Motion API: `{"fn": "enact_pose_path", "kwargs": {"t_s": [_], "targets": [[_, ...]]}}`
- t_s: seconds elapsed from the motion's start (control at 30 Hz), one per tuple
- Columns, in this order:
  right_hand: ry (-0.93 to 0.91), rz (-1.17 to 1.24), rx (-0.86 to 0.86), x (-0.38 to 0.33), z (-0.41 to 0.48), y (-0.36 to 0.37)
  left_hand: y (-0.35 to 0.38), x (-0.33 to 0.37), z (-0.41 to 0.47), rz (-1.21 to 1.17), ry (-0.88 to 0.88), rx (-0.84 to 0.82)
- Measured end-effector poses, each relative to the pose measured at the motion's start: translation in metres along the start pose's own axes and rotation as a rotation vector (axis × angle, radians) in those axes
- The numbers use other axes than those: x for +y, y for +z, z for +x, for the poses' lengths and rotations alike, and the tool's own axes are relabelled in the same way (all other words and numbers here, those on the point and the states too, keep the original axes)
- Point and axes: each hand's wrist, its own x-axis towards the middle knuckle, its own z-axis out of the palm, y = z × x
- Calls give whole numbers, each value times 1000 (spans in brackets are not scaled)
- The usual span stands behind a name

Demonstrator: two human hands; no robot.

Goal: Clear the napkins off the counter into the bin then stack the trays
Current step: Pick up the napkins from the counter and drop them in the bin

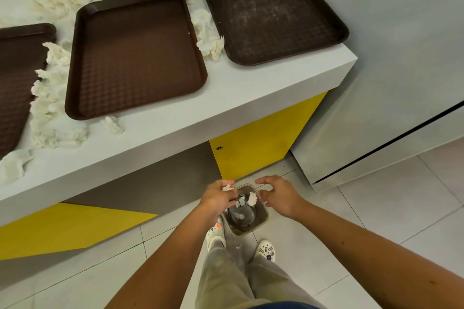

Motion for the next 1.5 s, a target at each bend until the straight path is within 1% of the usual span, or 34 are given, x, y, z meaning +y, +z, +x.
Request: {"fn": "enact_pose_path", "kwargs": {"t_s": [0.17,0.3,0.4,0.6,0.7,0.9,1.03,1.2,1.33,1.5], "targets": [[-32,22,77,3,-2,-13,3,-10,7,17,-22,61],[-24,84,135,4,-4,-26,11,-20,16,141,-25,91],[-15,96,153,8,-7,-32,15,-24,21,101,-83,67],[-3,123,165,5,-15,-40,12,-24,22,113,-99,134],[-24,161,156,-5,-18,-45,9,-12,10,83,-24,112],[-132,218,140,-37,-19,-56,1,33,-28,72,220,70],[-205,279,154,-65,-23,-63,-9,64,-55,147,387,58],[-288,354,162,-103,-26,-74,-29,96,-78,203,510,73],[-359,365,211,-142,-25,-94,-46,128,-93,220,598,104],[-435,411,343,-178,-17,-128,-61,180,-97,269,698,97]]}}
